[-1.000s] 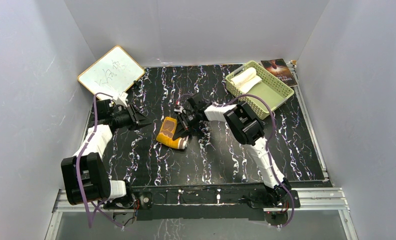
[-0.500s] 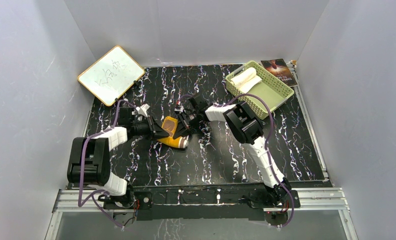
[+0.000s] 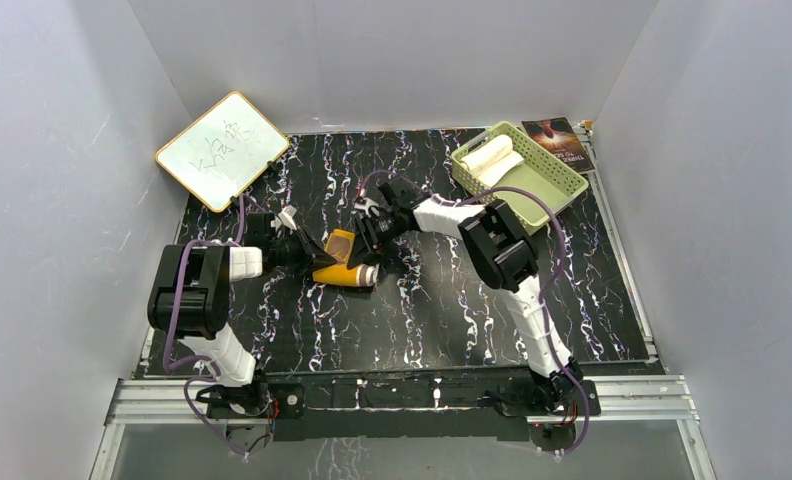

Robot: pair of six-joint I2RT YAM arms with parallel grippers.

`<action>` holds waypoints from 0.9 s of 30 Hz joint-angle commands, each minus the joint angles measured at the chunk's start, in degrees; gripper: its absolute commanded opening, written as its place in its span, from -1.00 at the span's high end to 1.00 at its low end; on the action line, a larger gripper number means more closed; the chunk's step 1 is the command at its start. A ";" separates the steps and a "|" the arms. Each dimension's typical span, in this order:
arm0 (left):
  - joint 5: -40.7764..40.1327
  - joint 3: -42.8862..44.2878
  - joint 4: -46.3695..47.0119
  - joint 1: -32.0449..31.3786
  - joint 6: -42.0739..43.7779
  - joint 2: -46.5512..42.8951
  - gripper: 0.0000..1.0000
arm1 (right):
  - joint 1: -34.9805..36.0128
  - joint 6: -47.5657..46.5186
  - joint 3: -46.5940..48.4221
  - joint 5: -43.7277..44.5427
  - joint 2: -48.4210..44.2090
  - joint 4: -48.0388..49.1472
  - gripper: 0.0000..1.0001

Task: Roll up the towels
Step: Roll the towel at the center of the board.

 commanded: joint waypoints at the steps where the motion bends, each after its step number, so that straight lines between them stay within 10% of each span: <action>1: -6.82 0.00 -0.72 -0.07 2.48 2.55 0.87 | -0.25 -13.13 0.92 26.39 -9.62 -8.63 0.26; 11: -6.62 1.92 -3.32 -1.79 4.26 3.65 0.87 | 11.87 -44.01 -25.10 45.41 -36.64 19.69 -0.20; 27: -6.72 2.78 -5.14 -2.26 5.21 4.07 0.87 | 18.66 -68.25 -27.33 42.85 -28.87 22.76 -0.16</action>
